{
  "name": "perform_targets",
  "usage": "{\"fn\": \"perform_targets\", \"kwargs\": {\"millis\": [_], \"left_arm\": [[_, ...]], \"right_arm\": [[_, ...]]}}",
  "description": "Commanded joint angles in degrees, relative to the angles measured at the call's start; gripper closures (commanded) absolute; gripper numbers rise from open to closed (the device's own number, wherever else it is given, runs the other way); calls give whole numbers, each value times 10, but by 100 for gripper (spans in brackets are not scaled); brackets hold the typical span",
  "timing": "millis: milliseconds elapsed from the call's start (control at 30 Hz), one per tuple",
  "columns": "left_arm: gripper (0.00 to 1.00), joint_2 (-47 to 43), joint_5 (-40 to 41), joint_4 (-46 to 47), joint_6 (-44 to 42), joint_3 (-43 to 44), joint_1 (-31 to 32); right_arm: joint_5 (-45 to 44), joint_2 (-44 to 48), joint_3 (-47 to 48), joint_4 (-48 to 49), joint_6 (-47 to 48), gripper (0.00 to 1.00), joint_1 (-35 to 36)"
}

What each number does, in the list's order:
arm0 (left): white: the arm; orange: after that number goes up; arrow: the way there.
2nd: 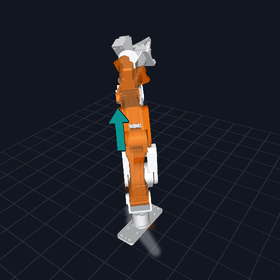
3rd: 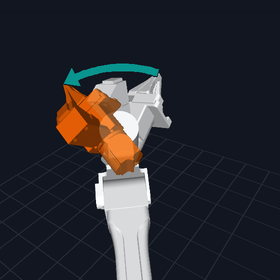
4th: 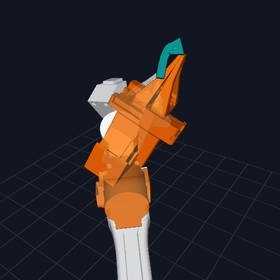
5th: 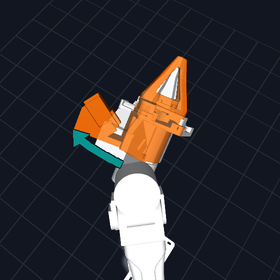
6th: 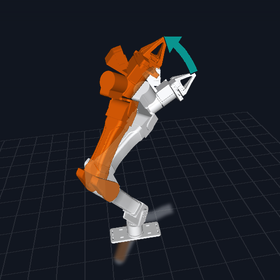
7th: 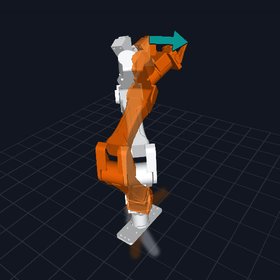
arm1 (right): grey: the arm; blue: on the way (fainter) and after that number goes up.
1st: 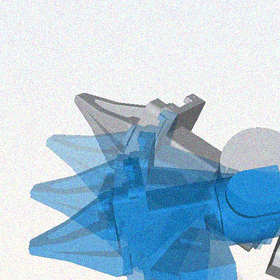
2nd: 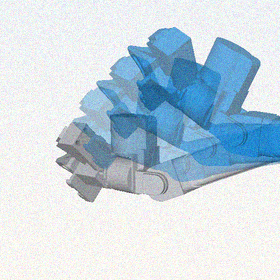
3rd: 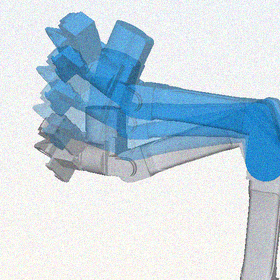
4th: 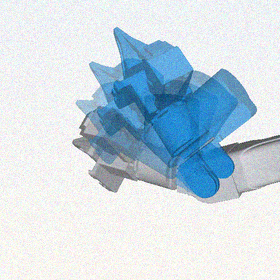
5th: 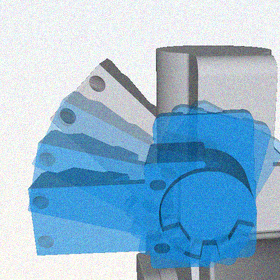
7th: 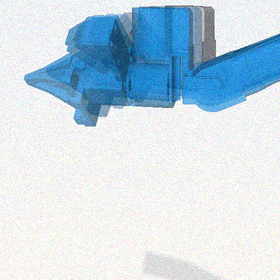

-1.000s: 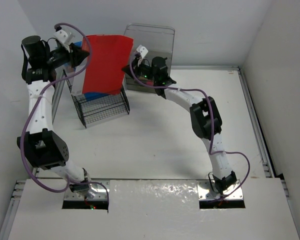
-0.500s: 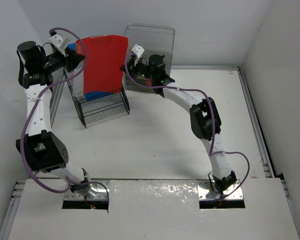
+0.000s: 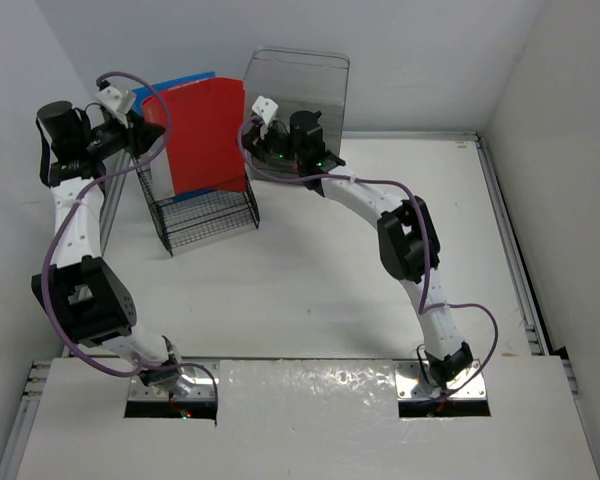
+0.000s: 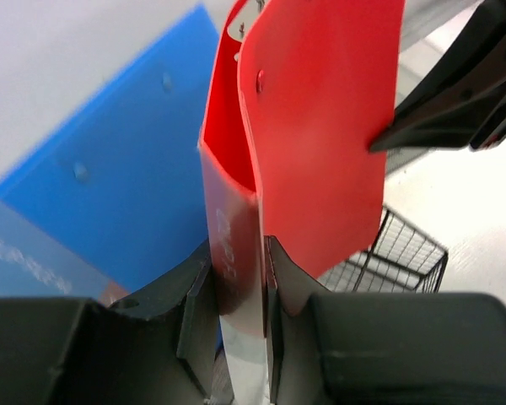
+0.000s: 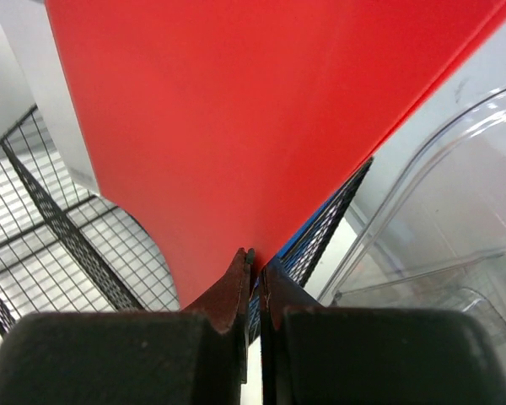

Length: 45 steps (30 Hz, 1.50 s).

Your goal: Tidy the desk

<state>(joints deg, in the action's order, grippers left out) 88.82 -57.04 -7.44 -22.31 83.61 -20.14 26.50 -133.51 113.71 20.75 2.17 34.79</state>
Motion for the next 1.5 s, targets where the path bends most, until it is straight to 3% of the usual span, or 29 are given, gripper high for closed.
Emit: {"fn": "perform_targets", "kwargs": {"millis": [0,200,300,333,400,500,733,933,1467], "left_arm": [[96,-10,-52,-13,-5,-47,12],[92,-41,-31,-34,-89,-94,5],[71,-52,5,-39,-132,-112,5],[58,-52,11,-42,-139,-113,3],[47,-56,25,-49,-148,-111,2],[42,-65,35,-56,-148,-102,-2],[37,-73,74,-43,-108,-64,-6],[35,-73,83,-35,-77,-41,-7],[31,-72,102,-26,-60,-33,-7]], "right_arm": [[34,63,48,84,48,100,48],[25,50,59,64,61,100,51],[23,44,56,60,65,100,52],[23,43,56,59,63,100,51],[23,40,56,60,57,97,52],[24,40,49,58,51,88,52],[-5,51,17,55,37,80,49],[-22,33,22,40,-18,90,36],[-26,-3,19,62,-79,89,13]]}}
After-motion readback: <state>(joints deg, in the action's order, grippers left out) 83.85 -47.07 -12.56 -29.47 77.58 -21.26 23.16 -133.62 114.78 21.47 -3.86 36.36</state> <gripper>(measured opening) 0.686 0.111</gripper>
